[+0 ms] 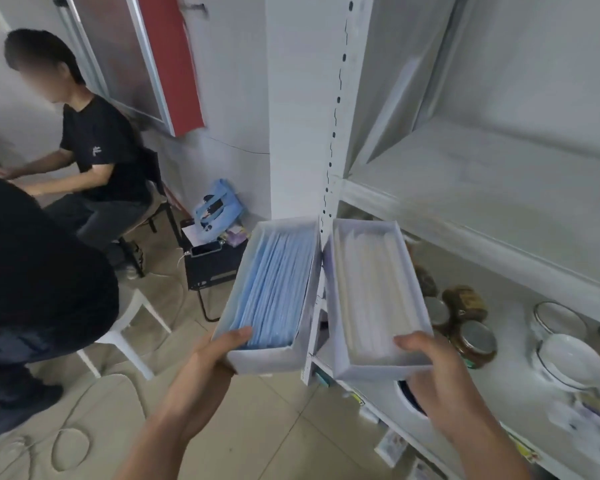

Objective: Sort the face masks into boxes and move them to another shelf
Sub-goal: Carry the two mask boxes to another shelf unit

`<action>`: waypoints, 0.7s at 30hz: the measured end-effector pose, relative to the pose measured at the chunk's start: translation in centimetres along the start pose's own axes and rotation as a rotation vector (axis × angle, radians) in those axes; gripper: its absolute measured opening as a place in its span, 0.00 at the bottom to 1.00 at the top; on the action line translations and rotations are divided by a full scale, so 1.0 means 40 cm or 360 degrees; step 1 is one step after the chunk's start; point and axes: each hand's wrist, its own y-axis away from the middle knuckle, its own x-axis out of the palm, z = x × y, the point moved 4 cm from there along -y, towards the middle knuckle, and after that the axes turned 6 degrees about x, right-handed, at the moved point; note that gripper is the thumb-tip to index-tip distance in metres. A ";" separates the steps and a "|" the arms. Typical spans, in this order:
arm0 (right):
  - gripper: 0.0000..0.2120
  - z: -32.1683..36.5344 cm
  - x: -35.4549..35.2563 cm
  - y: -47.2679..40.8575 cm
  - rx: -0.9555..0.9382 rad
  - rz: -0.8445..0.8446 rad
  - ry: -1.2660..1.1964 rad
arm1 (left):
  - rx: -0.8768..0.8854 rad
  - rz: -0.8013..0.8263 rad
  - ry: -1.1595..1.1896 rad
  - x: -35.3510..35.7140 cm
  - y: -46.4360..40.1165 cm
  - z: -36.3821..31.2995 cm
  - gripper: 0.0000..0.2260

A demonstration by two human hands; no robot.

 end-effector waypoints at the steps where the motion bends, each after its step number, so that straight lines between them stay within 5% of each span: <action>1: 0.23 0.020 -0.010 0.007 -0.0042 -0.0075 -0.0043 | -0.0012 0.0056 0.0047 -0.003 -0.018 -0.029 0.31; 3: 0.17 0.057 -0.032 0.016 -0.0074 -0.0198 -0.0292 | -0.0019 0.0200 0.0135 0.005 -0.054 -0.090 0.31; 5: 0.29 0.120 -0.016 0.044 -0.0109 -0.0056 -0.0534 | -0.0024 0.0337 0.0187 0.033 -0.094 -0.144 0.30; 6: 0.24 0.142 -0.020 0.050 -0.0119 -0.0066 -0.0647 | -0.0021 0.0399 0.0193 0.055 -0.117 -0.165 0.30; 8: 0.15 0.199 -0.023 0.042 -0.0501 -0.0296 -0.0084 | 0.0001 0.0496 0.0157 0.112 -0.164 -0.199 0.29; 14: 0.26 0.353 -0.037 0.014 -0.0566 -0.0609 -0.0282 | 0.0097 0.0729 -0.0067 0.322 -0.317 -0.248 0.22; 21: 0.19 0.478 -0.093 -0.075 -0.0627 -0.0629 -0.0247 | 0.0105 0.0734 -0.0078 0.502 -0.501 -0.253 0.22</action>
